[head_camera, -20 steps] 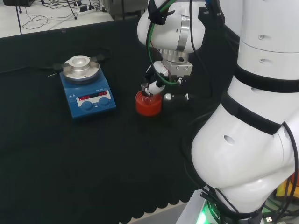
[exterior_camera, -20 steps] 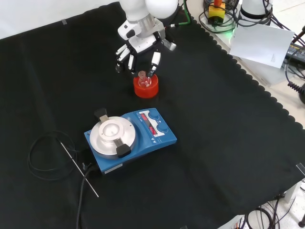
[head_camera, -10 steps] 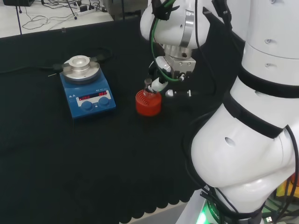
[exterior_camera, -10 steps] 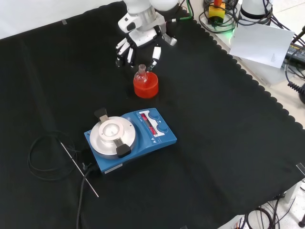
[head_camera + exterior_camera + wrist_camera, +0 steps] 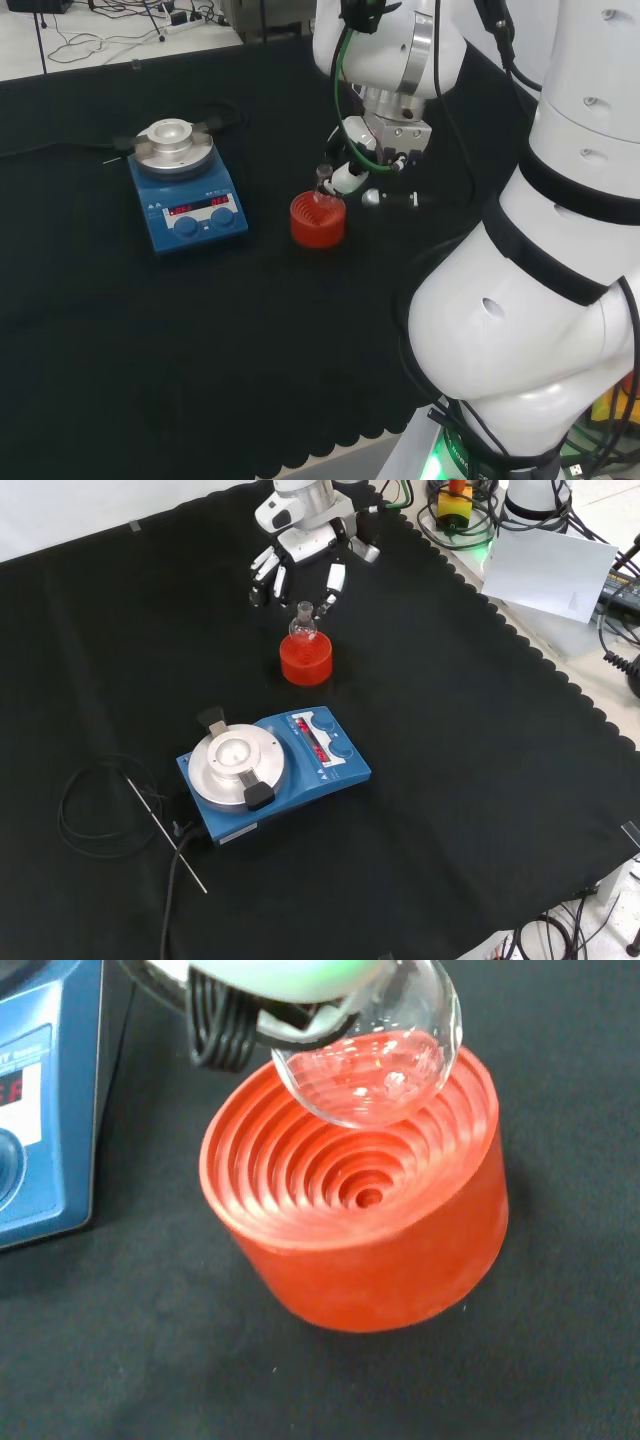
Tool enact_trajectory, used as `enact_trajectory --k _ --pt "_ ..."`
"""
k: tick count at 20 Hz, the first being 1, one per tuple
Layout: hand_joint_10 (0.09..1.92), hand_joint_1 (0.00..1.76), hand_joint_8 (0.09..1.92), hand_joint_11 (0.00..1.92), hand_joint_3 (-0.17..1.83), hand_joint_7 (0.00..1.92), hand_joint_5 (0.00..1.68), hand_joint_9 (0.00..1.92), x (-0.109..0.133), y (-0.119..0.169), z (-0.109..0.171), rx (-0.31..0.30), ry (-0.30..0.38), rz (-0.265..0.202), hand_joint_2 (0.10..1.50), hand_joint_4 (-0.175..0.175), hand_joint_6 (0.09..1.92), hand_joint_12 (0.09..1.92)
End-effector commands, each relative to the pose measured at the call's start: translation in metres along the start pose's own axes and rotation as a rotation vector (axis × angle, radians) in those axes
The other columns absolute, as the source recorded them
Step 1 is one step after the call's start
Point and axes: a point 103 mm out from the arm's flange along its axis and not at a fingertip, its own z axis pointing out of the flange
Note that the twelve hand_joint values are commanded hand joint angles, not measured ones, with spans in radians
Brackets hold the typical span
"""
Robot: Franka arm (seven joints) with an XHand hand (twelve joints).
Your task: Pick up the round-bottom flask.
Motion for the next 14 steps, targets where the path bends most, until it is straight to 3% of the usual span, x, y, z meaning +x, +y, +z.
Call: enact_trajectory --k 1,14 --pt "0.63 1.10 0.67 0.25 0.78 0.30 1.07 0.51 0.003 -0.003 0.004 0.016 0.013 -0.009 0.70 0.030 1.09 1.37" --pt "0.64 1.11 0.67 0.25 0.81 0.30 1.08 0.51 0.027 0.009 -0.027 -0.017 0.020 -0.064 0.68 -0.008 1.08 1.37"
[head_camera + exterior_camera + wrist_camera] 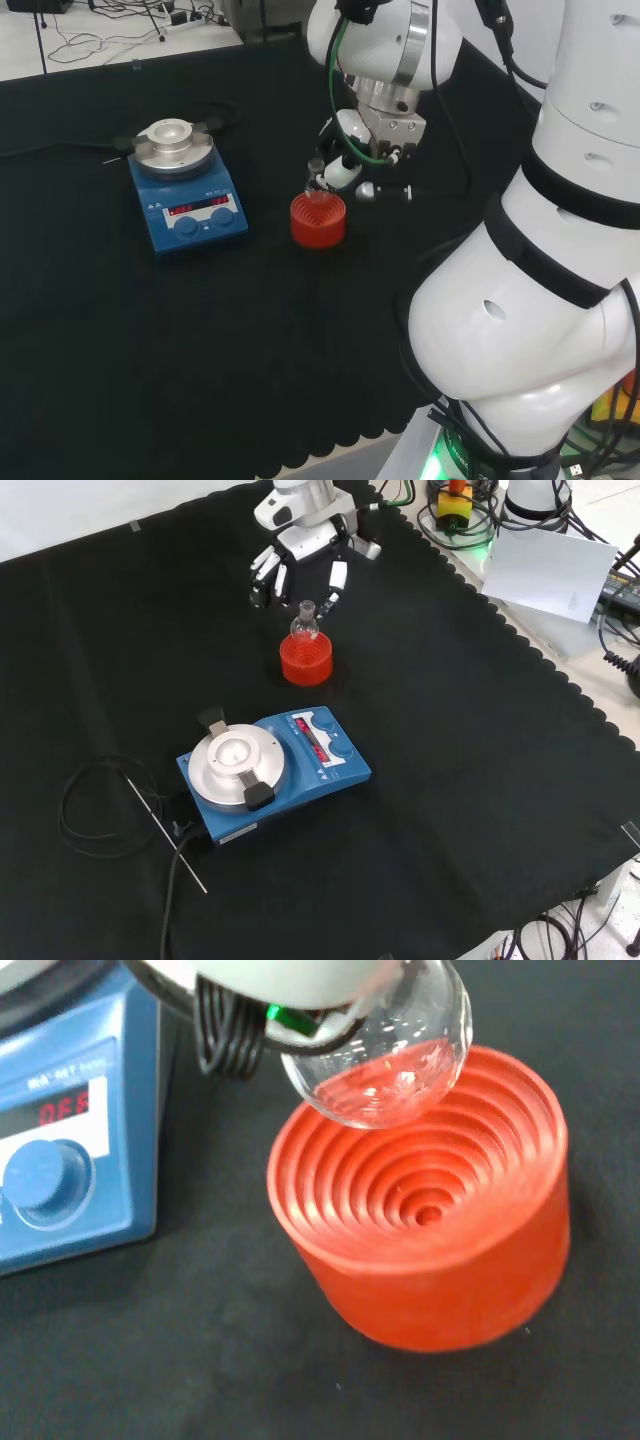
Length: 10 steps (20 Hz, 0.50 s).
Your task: Pick up the round-bottom flask.
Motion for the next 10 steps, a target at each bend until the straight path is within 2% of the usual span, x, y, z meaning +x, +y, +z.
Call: enact_trajectory --k 1,6,10 --pt "0.64 1.11 0.67 0.25 0.81 0.30 1.08 0.51 0.013 0.009 -0.018 -0.019 0.006 -0.023 0.68 -0.009 1.08 1.37" --pt "0.64 1.12 0.67 0.26 0.83 0.30 1.09 0.51 0.024 0.028 -0.037 -0.033 0.003 -0.028 0.67 -0.031 1.08 1.37" --pt "0.64 1.12 0.67 0.26 0.84 0.30 1.09 0.51 0.032 0.048 -0.049 -0.046 0.009 -0.035 0.66 -0.036 1.07 1.37"
